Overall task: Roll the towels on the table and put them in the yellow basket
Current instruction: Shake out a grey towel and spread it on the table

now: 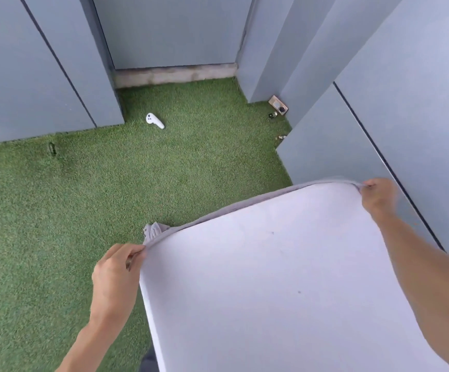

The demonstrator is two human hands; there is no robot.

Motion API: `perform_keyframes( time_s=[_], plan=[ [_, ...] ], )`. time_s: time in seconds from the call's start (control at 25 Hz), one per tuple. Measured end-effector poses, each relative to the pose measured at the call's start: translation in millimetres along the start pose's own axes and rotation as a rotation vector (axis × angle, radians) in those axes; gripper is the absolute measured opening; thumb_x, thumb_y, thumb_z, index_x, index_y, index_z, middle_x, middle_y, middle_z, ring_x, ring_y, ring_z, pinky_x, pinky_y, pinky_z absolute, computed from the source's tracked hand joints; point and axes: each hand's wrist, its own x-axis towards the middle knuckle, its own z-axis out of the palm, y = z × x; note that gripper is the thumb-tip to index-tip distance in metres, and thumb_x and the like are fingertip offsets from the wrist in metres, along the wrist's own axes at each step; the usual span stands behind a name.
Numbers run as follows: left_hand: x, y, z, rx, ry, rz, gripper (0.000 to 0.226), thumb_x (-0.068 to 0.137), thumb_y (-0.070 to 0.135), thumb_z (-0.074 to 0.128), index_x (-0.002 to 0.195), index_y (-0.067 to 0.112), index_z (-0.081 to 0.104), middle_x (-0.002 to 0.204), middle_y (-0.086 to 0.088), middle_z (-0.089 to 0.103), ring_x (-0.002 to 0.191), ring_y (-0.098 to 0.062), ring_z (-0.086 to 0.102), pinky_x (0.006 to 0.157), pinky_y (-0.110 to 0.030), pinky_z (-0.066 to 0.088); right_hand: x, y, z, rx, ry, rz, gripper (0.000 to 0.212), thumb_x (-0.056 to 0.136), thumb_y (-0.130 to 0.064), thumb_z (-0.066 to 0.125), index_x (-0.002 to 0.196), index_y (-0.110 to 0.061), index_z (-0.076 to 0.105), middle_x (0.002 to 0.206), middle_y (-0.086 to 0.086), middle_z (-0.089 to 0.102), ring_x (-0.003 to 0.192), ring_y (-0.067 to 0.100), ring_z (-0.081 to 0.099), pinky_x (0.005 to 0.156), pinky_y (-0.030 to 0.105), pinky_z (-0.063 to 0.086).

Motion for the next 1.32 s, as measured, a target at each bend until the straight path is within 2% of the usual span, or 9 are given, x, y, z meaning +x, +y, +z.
perform_keyframes(
  time_s=[0.08,0.12,0.16,0.24,0.48,0.64,0.84,1.08,1.32],
  plan=[
    [-10.2,-2.6,-0.1,-0.005,0.026,-0.003,0.006,0.086,0.011,0.068,0.091,0.013,0.071,0.082,0.006,0.063,0.073,-0.01,0.062,0.071,-0.015,0.048,-7.3,8.6,9.3,-0.028,0.001,-0.014,0.016,0.082,0.005,0.054,0.084,0.014,0.067,0.091,0.039,0.062,0.088,0.044,0.065,0.068,0.039,0.045],
    [-15.3,-3.3,0.9,-0.017,0.034,-0.014,0.007,0.086,0.011,0.067,0.091,0.013,0.071,0.082,0.006,0.063,0.074,-0.01,0.061,0.071,-0.009,0.046,-9.8,10.6,8.6,-0.024,0.001,-0.011,0.018,0.083,0.004,0.054,0.09,0.012,0.069,0.094,0.037,0.064,0.092,0.043,0.065,0.075,0.041,0.048],
    [-20.7,-4.7,3.0,-0.034,0.04,-0.037,0.007,0.086,0.01,0.067,0.092,0.013,0.071,0.082,0.005,0.062,0.074,-0.011,0.06,0.072,-0.006,0.045,-12.9,13.6,6.9,-0.014,0.005,-0.006,0.021,0.085,0.003,0.053,0.097,0.009,0.069,0.097,0.034,0.066,0.096,0.041,0.064,0.082,0.041,0.048],
    [-33.8,-6.2,7.2,-0.055,0.065,-0.08,0.006,0.086,0.011,0.067,0.091,0.012,0.07,0.083,0.003,0.062,0.078,-0.011,0.058,0.072,-0.003,0.044,-22.5,23.5,2.2,0.001,0.017,0.025,0.023,0.087,0.003,0.052,0.102,0.007,0.069,0.1,0.031,0.067,0.098,0.041,0.063,0.085,0.041,0.048],
    [-96.5,-4.3,19.2,-0.139,0.166,-0.146,0.005,0.082,0.007,0.071,0.085,0.011,0.071,0.08,-0.001,0.062,0.078,-0.004,0.056,0.068,0.001,0.04,-65.3,87.2,-16.9,0.031,-0.029,0.177,0.025,0.089,-0.009,0.056,0.11,-0.007,0.07,0.107,0.022,0.069,0.101,0.037,0.063,0.083,0.039,0.049],
    [-150.7,-14.9,27.9,-0.152,0.168,-0.119,0.01,0.079,0.007,0.075,0.08,0.015,0.07,0.074,0.0,0.064,0.073,-0.004,0.057,0.066,0.001,0.039,-108.9,137.4,-38.1,0.117,-0.034,0.287,0.025,0.089,-0.012,0.058,0.112,-0.01,0.07,0.107,0.02,0.069,0.098,0.037,0.064,0.082,0.04,0.051],
    [-247.8,-19.4,43.6,-0.189,0.194,-0.073,0.015,0.076,0.005,0.077,0.075,0.018,0.069,0.069,0.0,0.065,0.071,-0.003,0.059,0.063,-0.001,0.04,-168.5,195.1,-61.3,0.178,0.0,0.287,0.026,0.091,-0.008,0.057,0.114,-0.003,0.068,0.113,0.023,0.066,0.107,0.038,0.061,0.087,0.039,0.048],
    [-365.0,-22.3,62.7,-0.227,0.215,-0.05,0.017,0.077,0.005,0.075,0.074,0.019,0.067,0.068,-0.002,0.065,0.07,-0.005,0.06,0.063,-0.001,0.04,-225.6,294.9,-78.3,0.19,0.013,0.274,0.028,0.089,-0.007,0.055,0.113,-0.007,0.069,0.115,0.022,0.066,0.109,0.038,0.059,0.091,0.04,0.046],
    [-475.9,-21.4,78.6,-0.224,0.234,-0.045,0.021,0.077,0.003,0.075,0.072,0.022,0.066,0.063,-0.001,0.065,0.066,-0.006,0.061,0.061,-0.003,0.041,-283.6,383.5,-99.8,0.236,0.01,0.309,0.027,0.088,-0.008,0.052,0.106,-0.012,0.072,0.105,0.019,0.069,0.099,0.036,0.063,0.079,0.036,0.048]
  ],
)
